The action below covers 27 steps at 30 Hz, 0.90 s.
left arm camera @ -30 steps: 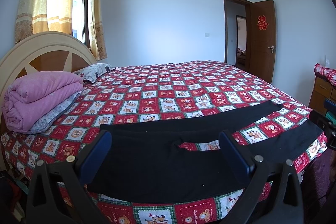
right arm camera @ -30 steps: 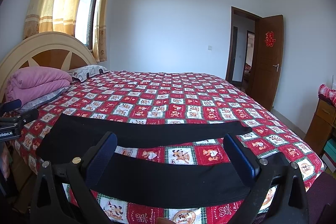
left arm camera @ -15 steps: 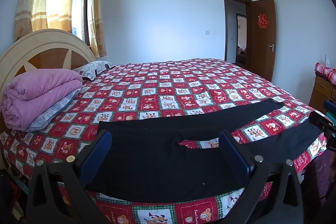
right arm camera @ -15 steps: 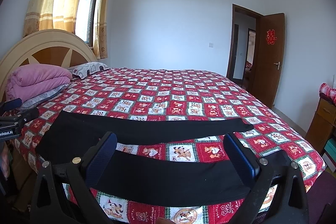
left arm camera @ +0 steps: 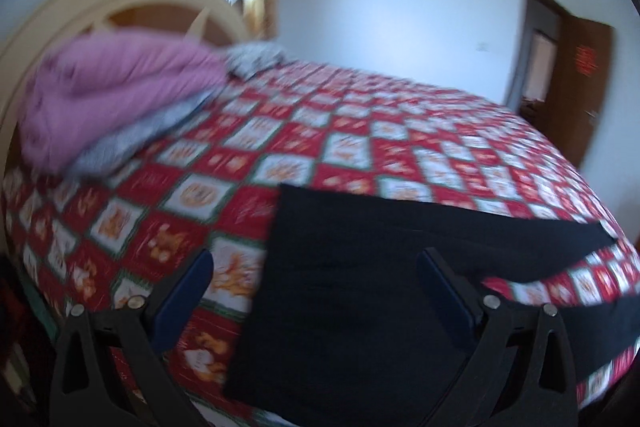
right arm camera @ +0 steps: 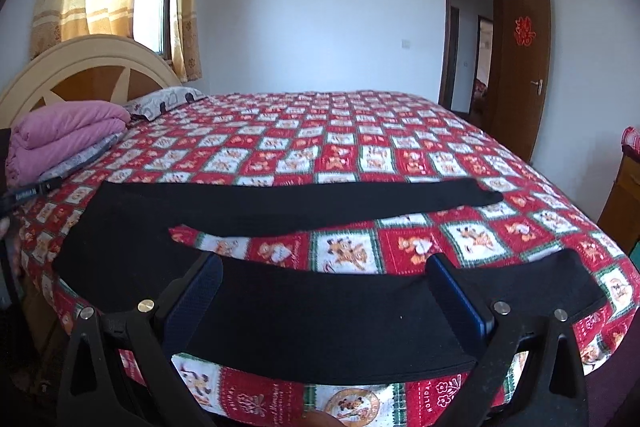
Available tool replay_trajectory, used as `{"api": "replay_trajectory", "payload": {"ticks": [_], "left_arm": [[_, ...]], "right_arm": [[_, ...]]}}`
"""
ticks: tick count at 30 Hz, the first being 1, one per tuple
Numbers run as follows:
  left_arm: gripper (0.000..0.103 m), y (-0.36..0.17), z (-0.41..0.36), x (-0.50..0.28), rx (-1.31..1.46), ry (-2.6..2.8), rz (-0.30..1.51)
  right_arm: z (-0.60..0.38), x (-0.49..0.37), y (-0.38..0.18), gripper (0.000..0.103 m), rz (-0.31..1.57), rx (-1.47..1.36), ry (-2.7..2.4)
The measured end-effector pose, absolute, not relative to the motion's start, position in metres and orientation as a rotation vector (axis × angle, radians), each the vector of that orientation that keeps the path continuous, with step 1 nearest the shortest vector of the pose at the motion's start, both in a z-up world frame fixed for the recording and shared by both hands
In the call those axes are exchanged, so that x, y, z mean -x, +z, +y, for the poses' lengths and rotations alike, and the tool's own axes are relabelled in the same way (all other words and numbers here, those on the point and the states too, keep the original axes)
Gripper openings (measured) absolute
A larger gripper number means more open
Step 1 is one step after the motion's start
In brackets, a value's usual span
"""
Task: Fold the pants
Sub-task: 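Lower the left gripper onto the black pants edge and close it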
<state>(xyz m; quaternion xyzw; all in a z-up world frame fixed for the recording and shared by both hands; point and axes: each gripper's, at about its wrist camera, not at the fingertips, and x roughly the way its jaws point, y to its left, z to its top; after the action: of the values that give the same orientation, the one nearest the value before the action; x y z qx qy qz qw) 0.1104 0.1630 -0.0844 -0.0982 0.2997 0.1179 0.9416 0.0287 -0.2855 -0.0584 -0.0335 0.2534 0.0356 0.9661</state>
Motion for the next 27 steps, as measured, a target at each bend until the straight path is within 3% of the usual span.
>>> {"api": "replay_trajectory", "payload": {"ticks": [13,24,25,27], "left_arm": [[0.057,-0.131,0.202,-0.229,0.229,0.137,0.792],[0.045,-0.161,0.211,-0.291,0.22,0.084,0.918],[0.044,-0.163,0.213,-0.29,0.222,0.081,0.91],[0.044,-0.165,0.215,-0.287,0.235,0.059,0.886]], "right_arm": [[-0.317,-0.061,-0.105,0.102,0.652,-0.023,0.044],[-0.332,-0.084,-0.125,0.101,0.724,-0.019,0.015],[-0.332,-0.086,-0.125,0.1,0.723,-0.014,0.017],[-0.336,-0.092,-0.12,0.087,0.719,-0.008,0.03]]}}
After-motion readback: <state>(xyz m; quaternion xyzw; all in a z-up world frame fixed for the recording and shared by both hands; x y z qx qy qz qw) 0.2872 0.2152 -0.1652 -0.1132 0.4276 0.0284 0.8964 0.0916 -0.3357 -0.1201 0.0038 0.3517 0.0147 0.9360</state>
